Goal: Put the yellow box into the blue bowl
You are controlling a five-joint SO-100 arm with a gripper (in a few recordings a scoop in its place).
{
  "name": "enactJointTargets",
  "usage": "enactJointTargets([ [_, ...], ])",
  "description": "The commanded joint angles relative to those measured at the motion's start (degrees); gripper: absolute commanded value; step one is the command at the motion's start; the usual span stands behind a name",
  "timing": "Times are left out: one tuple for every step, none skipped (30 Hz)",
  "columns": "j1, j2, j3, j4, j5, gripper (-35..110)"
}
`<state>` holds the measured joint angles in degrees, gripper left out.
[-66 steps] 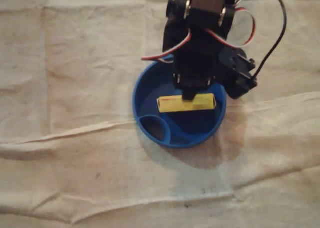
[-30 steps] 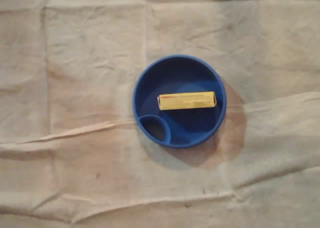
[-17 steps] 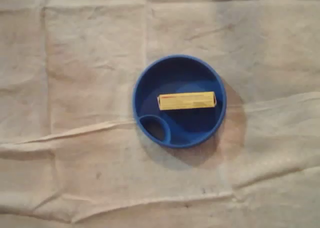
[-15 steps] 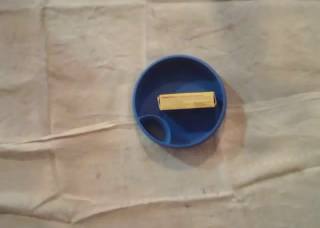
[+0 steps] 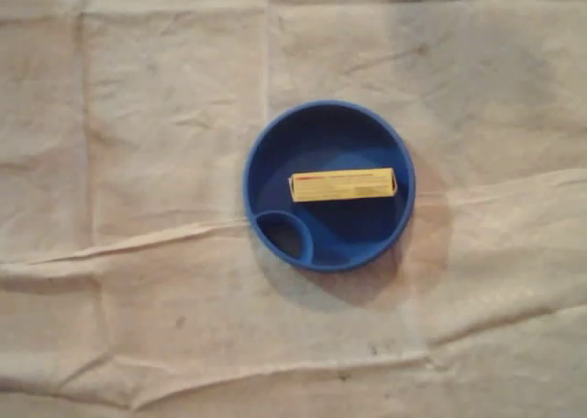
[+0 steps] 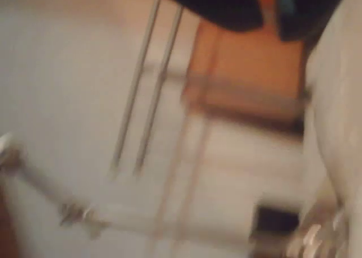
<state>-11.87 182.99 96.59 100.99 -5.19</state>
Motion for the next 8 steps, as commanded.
enactJointTargets([
  [-3.7,2.5,0.6,-0.4,0.4,0],
  [-4.5,3.3,1.0,-0.4,0.4,0],
  [-4.8,3.9,1.4,-0.3,0.4,0],
  [-5.0,4.3,1.8,-0.3,0.4,0],
  [-5.0,4.7,2.2,-0.3,0.4,0],
  [-5.0,5.0,2.6,-0.3,0.4,0],
  [-4.9,5.4,3.2,-0.3,0.4,0],
  [-4.9,5.7,3.6,-0.3,0.4,0],
])
